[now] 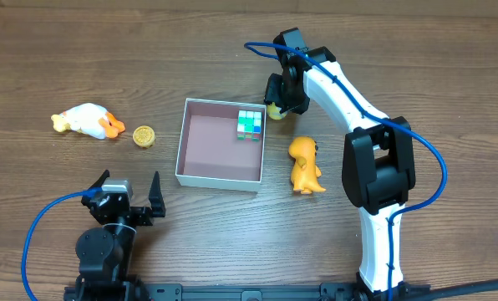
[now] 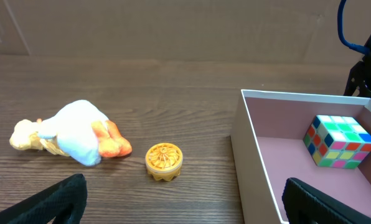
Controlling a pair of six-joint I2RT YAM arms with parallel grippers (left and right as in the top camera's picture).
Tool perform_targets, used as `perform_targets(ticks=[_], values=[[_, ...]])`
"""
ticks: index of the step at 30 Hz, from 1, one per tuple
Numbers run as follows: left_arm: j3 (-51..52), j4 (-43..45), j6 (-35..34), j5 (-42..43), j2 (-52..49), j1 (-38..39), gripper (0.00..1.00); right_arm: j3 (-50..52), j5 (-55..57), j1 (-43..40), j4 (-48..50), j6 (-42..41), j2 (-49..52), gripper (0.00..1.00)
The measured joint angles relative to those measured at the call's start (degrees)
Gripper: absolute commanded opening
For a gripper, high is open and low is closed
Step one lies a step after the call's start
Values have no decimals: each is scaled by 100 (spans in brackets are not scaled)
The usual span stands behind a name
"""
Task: Pack container
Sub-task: 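Move the right gripper to the yellow ball and grasp it, then lift the yellow ball and carry it over the box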
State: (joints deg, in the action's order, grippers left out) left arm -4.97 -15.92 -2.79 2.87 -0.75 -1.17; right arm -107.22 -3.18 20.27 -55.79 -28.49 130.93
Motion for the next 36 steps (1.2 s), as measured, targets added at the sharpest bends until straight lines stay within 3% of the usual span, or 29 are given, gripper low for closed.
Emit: perform_targets(ticks=[4, 5, 19, 36], values=[[0, 0, 0, 0, 0, 0, 100, 0, 2, 0, -9, -7, 0, 36], [0, 0, -2, 0, 0, 0, 100, 0, 2, 2, -17, -2, 0, 35], [0, 0, -2, 0, 0, 0, 100, -216, 581, 2, -566, 293, 7, 37], [0, 0, -2, 0, 0, 0, 100, -2686, 872, 35, -2166, 883, 35, 37]])
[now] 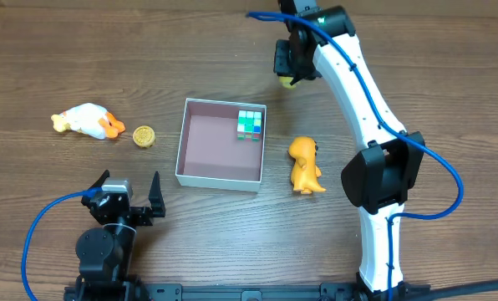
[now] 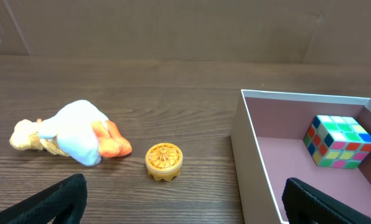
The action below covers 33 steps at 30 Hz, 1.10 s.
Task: Pack container
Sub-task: 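Lift the yellow ball and carry it over the box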
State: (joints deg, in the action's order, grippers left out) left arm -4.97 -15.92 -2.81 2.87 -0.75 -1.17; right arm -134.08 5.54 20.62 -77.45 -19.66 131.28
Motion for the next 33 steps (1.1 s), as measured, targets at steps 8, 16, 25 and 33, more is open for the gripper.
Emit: perform_targets(ticks=[8, 16, 25, 33], values=[[0, 0, 2, 0, 0, 0, 100, -125, -33, 684, -380, 240, 0, 36], [0, 0, 0, 0, 0, 0, 100, -125, -85, 1576, -498, 302, 0, 36], [0, 0, 0, 0, 0, 0, 100, -125, -83, 2028, -415, 459, 4, 36], [0, 0, 0, 0, 0, 0, 100, 116, -129, 2017, 85, 896, 20, 36]])
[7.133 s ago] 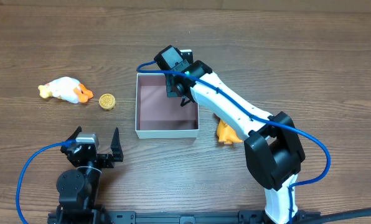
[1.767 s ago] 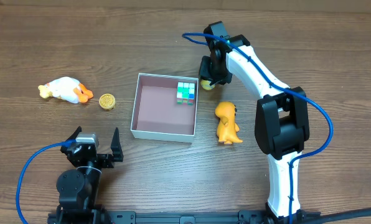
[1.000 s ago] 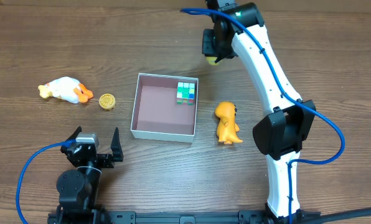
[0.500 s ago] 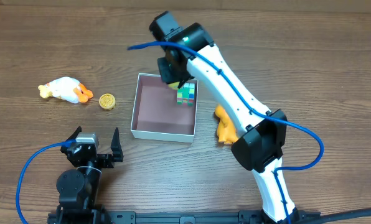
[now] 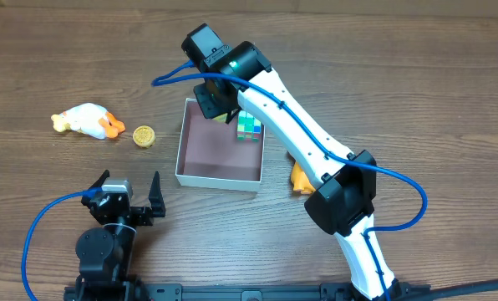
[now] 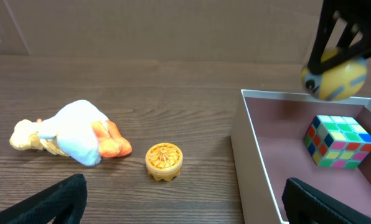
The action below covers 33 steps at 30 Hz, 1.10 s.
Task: Pack container
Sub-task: 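Lift the yellow ball and carry it over the box, then lower the ball into the box beside the cube and release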
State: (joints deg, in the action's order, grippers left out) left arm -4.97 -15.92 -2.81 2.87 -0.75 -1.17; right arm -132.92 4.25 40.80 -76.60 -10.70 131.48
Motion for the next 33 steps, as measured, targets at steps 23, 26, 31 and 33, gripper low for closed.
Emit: perform_targets(ticks=[23, 26, 31, 33], values=[[0, 0, 0, 0, 0, 0, 100, 1467, -79, -26, 1296, 415, 28, 43], [0, 0, 0, 0, 0, 0, 100, 1478, -74, -35, 1357, 457, 28, 43], [0, 0, 0, 0, 0, 0, 100, 1482, -72, -138, 1432, 474, 28, 43], [0, 0, 2, 0, 0, 0, 100, 1482, -70, -212, 1440, 474, 28, 44]])
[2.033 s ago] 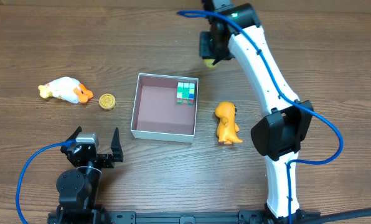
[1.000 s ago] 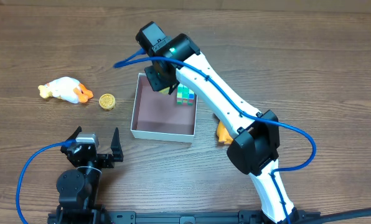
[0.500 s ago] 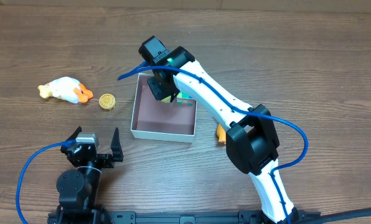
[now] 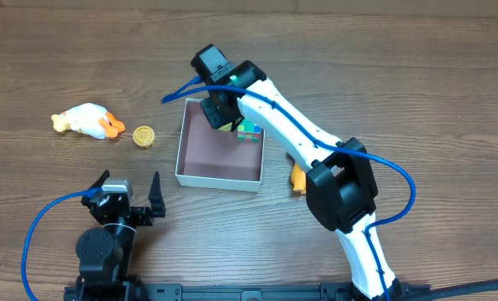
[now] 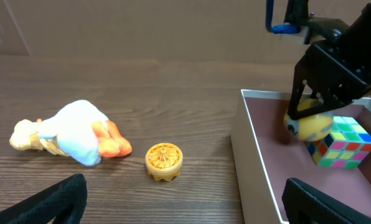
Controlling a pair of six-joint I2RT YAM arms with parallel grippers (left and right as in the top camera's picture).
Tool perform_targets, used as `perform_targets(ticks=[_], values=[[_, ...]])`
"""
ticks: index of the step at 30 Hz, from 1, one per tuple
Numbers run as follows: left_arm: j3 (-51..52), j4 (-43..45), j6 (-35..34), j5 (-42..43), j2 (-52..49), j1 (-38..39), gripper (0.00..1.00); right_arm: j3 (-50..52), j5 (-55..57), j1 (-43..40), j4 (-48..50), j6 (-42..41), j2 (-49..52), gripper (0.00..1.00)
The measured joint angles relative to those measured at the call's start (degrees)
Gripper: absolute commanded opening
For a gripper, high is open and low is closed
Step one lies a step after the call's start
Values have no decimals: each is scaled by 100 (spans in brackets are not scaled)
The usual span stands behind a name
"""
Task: Pack container
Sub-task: 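Lower the ball into the box beside the cube and release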
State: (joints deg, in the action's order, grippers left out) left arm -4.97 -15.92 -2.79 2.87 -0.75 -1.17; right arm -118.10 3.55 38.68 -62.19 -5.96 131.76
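Observation:
A white box with a pink floor (image 4: 182,146) (image 5: 251,162) stands mid-table. A multicoloured cube (image 4: 251,128) (image 5: 341,142) lies in its far right corner. My right gripper (image 4: 220,113) (image 5: 313,106) reaches down into the box beside the cube, shut on a yellow ball toy (image 5: 309,124). A white and orange plush duck (image 4: 87,120) (image 5: 73,134) and a small yellow round toy (image 4: 144,136) (image 5: 164,162) lie left of the box. An orange figure (image 4: 297,176) lies right of it, mostly hidden by the arm. My left gripper (image 4: 132,201) (image 5: 185,208) rests open near the front edge.
The right arm (image 4: 291,138) stretches across the box's right side from the front. A blue cable (image 4: 182,88) loops off the wrist. Bare wooden table (image 4: 416,84) lies to the right and at the back.
My right gripper has come down with the yellow ball from above the box's far edge into the box, next to the cube. The left arm has not moved.
My right gripper first held the yellow ball at the table just right of the box's far corner. Then it was raised farther back with the ball. Later it hung over the box's far edge, and now it is inside the box.

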Motion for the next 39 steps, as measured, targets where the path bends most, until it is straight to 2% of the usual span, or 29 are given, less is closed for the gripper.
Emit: perform_targets(ticks=[4, 8, 14, 17, 26, 39], values=[[0, 0, 0, 2, 0, 0, 100, 0, -11, -151, 0, 15, 0, 53], [0, 0, -2, 0, 0, 0, 100, 0, -9, -258, -4, 4, 0, 54], [0, 0, -2, 0, 0, 0, 100, 0, -13, -262, -33, 28, 0, 73], [0, 0, -2, 0, 0, 0, 100, 0, -13, -260, -39, 9, 0, 80], [0, 0, -2, 0, 0, 0, 100, 2, -13, -260, -44, 15, 0, 88], [0, 0, -2, 0, 0, 0, 100, -225, -15, -225, -643, 22, 0, 88]])
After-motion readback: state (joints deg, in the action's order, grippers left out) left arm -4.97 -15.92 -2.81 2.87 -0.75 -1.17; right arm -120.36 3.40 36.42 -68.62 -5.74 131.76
